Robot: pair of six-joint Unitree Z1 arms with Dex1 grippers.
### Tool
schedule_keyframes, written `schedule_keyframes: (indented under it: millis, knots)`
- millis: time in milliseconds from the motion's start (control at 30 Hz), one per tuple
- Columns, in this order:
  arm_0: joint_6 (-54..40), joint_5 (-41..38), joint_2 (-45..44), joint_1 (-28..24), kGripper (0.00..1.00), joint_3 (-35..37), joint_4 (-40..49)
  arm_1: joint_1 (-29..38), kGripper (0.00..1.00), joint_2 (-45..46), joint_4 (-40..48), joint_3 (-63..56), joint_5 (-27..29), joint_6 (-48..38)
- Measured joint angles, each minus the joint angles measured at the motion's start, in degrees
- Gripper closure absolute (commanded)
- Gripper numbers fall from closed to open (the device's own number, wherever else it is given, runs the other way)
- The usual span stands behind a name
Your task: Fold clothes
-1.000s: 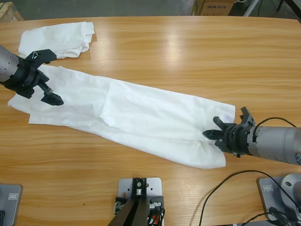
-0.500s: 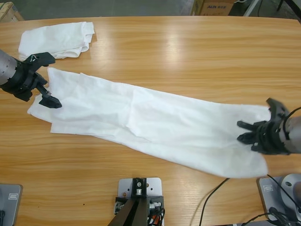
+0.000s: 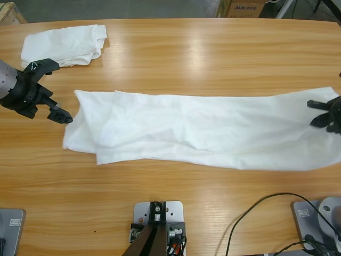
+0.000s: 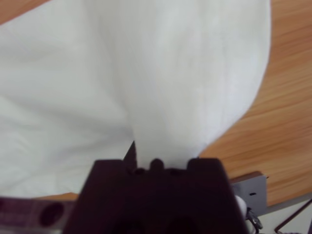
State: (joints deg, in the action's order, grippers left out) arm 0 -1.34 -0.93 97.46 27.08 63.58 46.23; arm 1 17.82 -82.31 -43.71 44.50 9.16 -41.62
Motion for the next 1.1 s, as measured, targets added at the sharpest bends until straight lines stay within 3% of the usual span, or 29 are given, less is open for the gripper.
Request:
schedule_keyframes:
  millis: [433,533,633,833,1100]
  knots:
    - [12.0,-4.5,0.0,1.6,0.011,0.0,0.0,-16.6,1.0,-7.3,-2.5,9.4,5.3,17.0]
    - [12.5,-4.5,0.0,1.6,0.013,0.0,0.0,-17.6,1.0,-7.4,-4.5,12.1,5.4,17.9]
    - [12.9,-4.6,0.0,1.6,0.009,0.0,0.0,-12.0,1.0,-6.9,-7.9,15.2,4.6,16.4]
    - [15.6,-4.7,0.0,1.7,0.009,-0.1,0.1,12.1,1.0,-7.4,-13.2,23.2,1.1,8.0]
    - [17.3,-5.1,-0.9,1.6,0.009,-0.4,0.1,23.1,1.0,-15.1,-21.8,43.2,-0.5,6.0]
